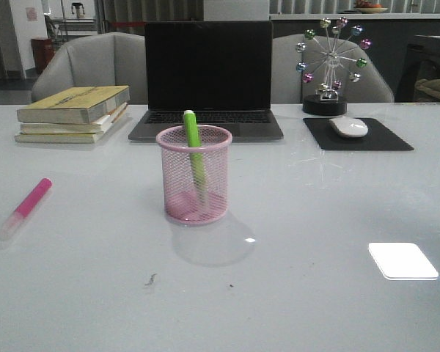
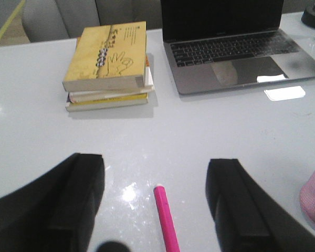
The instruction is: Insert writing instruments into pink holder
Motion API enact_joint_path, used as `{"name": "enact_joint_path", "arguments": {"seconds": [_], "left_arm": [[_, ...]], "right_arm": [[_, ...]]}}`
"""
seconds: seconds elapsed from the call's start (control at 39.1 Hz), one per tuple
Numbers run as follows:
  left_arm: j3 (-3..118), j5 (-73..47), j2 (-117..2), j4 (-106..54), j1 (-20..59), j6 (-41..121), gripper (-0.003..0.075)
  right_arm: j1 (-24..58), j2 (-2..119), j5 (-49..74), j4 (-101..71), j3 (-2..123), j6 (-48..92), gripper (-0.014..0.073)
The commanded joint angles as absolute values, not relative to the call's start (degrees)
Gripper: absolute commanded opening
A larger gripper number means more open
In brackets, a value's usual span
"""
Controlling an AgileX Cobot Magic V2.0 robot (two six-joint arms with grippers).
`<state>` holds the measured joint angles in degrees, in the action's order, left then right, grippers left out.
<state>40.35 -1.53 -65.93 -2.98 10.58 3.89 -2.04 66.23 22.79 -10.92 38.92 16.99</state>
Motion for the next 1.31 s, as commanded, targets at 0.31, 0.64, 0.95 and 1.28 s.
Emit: {"name": "enact_joint_path", "arguments": {"seconds": [0.31,0.64,0.95,1.28], "left_arm": [[59.46,-15.77,-79.78,-6.17,10.88,3.63,0.0482],[77.62,-36.13,-95.48,-6.17,10.38,0.61,0.0482],[85.26,-43.35,-104.84,-5.2,10.15,-2.29,0.0482],[85.26,-47.05,-108.73,-3.94,10.15,-2.37,0.0482]], "right_arm": [[-2.23,64.78,20.51,-10.95,40.44,17.03,0.0394],[-2.23,64.78,25.02,-10.96,40.44,17.03,0.0394],[-2.23,64.78,26.54,-10.96,40.44,17.03,0.0394],[-2.23,64.78,26.54,-10.96,40.44,17.03,0.0394]]}}
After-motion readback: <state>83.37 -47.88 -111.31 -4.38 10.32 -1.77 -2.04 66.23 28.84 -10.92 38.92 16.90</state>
